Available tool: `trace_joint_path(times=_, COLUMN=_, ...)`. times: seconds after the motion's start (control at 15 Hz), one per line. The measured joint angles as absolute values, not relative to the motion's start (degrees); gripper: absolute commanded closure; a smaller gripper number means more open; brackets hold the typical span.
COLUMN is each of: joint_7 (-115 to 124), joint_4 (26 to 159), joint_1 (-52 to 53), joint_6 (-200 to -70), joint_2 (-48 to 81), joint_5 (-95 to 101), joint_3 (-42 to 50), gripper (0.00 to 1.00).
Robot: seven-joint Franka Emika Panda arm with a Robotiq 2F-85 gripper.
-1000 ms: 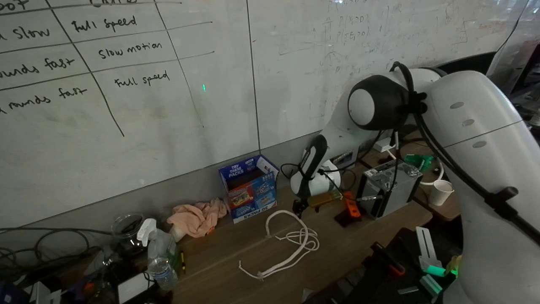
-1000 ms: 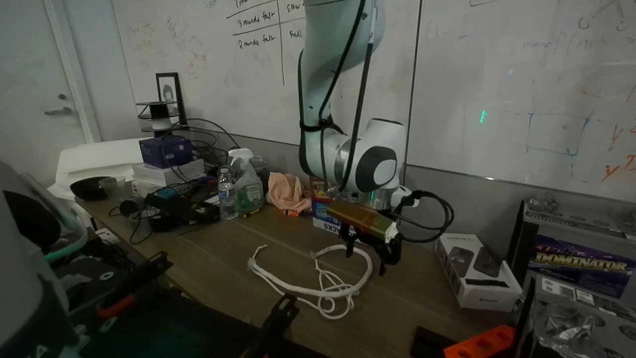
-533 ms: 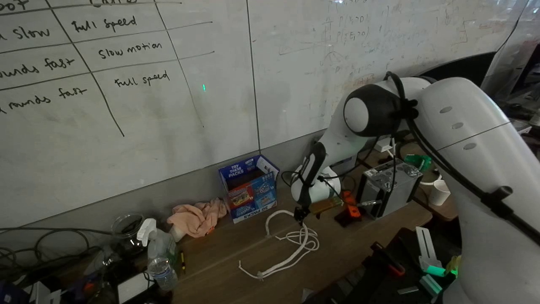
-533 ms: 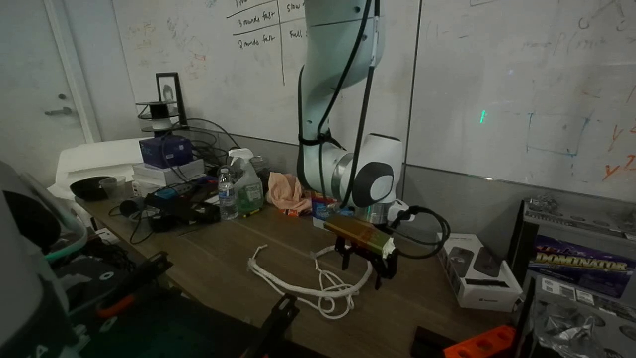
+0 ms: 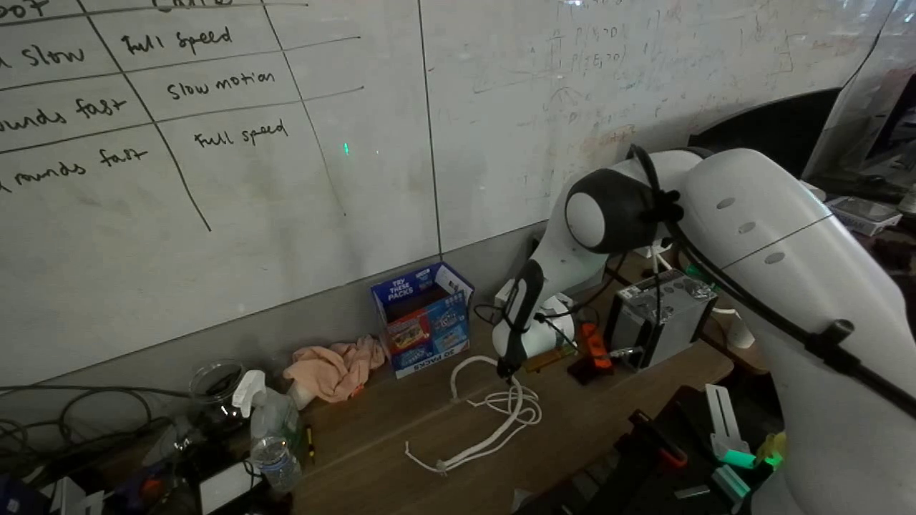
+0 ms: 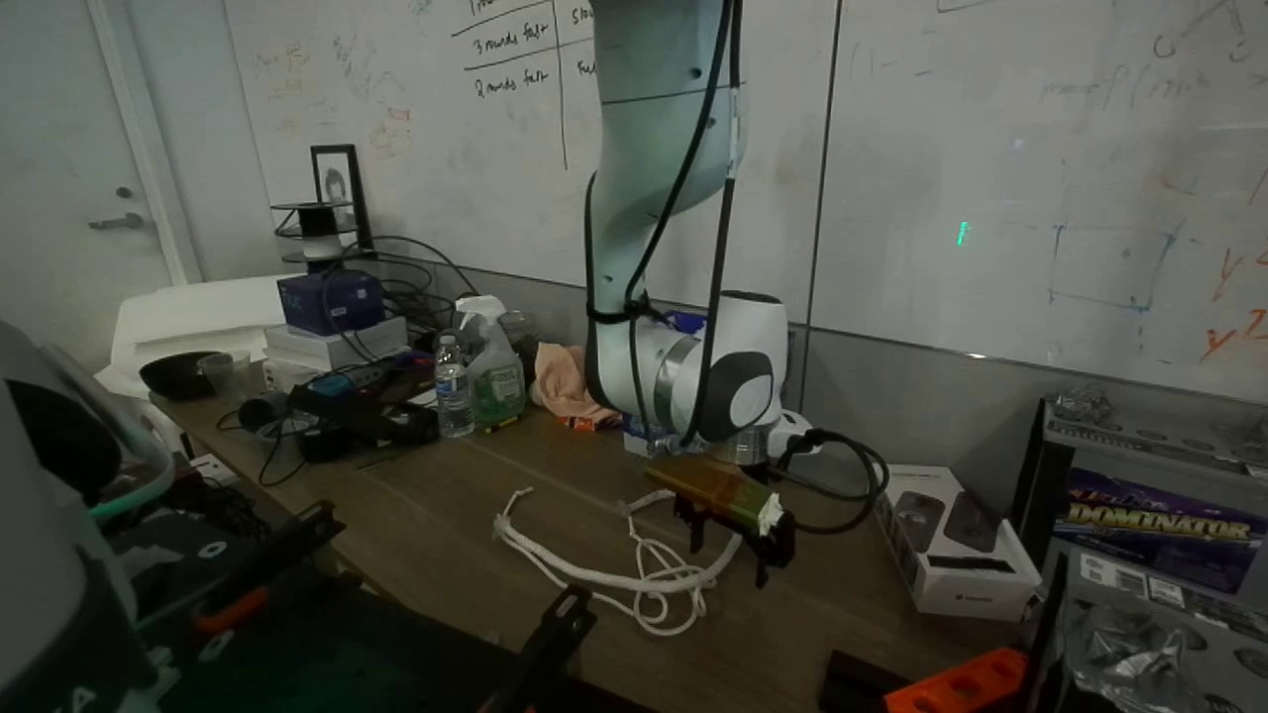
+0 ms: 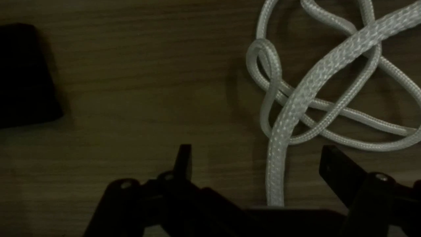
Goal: Put the white ropes inside the blue box.
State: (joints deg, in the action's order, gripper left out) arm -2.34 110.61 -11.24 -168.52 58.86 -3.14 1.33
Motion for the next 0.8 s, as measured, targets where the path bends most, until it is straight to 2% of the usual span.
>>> trace_joint_path(times=0.8, joint_7=1.03, joint_4=107.31, joint_1=-8.45, joint_6=-169.97, joint_2=62.30, joint_5=-3.14, joint_3=3.11, gripper=0.00)
